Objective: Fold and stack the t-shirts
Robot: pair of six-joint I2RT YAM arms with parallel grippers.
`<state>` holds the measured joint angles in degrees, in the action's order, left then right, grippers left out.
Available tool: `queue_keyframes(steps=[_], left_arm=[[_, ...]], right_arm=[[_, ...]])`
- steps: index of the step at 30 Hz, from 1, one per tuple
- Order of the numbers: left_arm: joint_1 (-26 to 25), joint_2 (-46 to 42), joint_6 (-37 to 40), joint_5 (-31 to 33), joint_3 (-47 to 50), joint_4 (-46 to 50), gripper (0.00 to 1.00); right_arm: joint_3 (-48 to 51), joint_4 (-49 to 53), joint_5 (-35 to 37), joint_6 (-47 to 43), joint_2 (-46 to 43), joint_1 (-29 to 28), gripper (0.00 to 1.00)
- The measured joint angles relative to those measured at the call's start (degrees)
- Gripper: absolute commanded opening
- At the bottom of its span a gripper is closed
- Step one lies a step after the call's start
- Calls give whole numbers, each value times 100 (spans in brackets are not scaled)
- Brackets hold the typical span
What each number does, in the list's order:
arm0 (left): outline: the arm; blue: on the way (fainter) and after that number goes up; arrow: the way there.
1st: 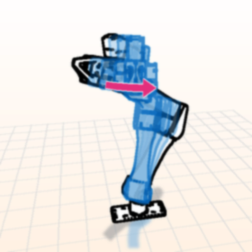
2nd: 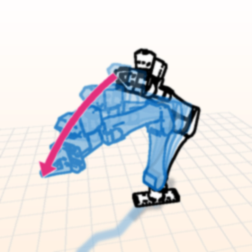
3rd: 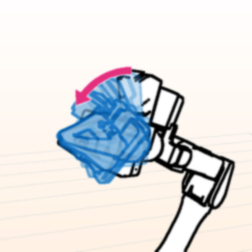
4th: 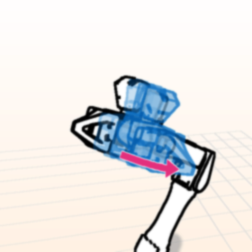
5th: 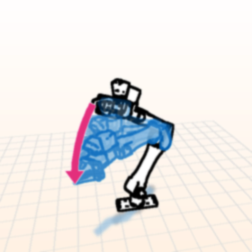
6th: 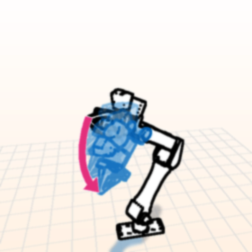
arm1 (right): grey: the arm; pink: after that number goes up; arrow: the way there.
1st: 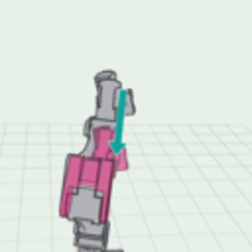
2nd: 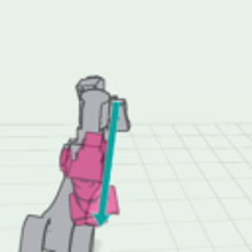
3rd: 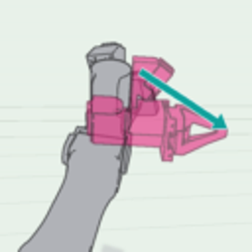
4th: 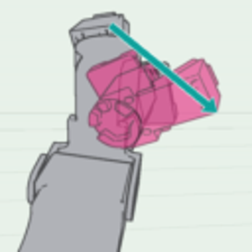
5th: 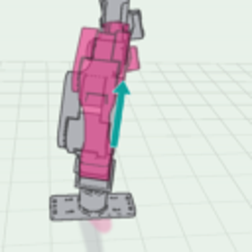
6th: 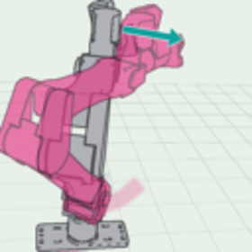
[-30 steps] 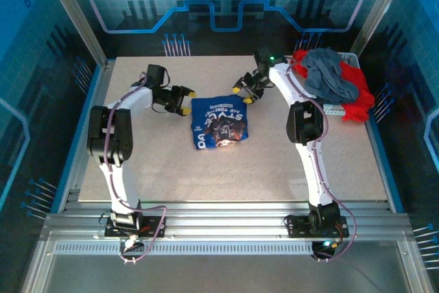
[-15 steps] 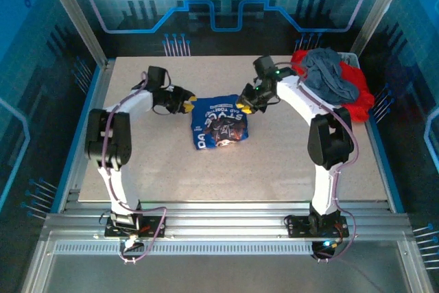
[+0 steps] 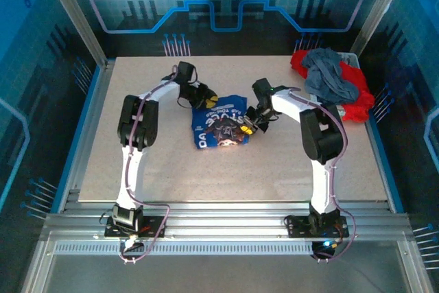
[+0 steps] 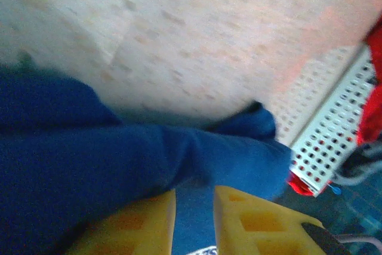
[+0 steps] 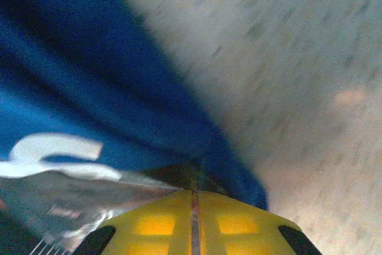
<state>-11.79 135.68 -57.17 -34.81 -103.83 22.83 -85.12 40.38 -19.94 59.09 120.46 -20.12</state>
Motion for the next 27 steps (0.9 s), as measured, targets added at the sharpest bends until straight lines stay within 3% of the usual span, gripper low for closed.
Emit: queue_keyframes(steps=[9, 12, 15, 18, 20, 23, 27], left_arm=[[2, -136, 48, 170, -369, -26, 50], [-20, -953, 7, 553, 245, 13, 50], [-192, -2376, -334, 990, 1469, -74, 49], [-748, -3777, -975, 1381, 2704, -372, 49], [-1377, -4404, -1622, 1622, 3467, -798, 49], [-2144, -4581, -2597, 1939, 4387, -1495, 50], [-2618, -4138, -3713, 2450, 4988, -2111, 53]], right_arm=[[-15, -48, -197, -131, 85, 63, 17], [-2, -59, -177, -256, -52, 70, 22], [188, -271, -199, -350, -479, 166, 31], [251, -535, -361, -479, -887, 415, 36], [57, -704, -503, -629, -909, 595, 38], [-494, -745, -636, -841, -531, 695, 40], [-1296, -723, -761, -1121, 358, 675, 44]])
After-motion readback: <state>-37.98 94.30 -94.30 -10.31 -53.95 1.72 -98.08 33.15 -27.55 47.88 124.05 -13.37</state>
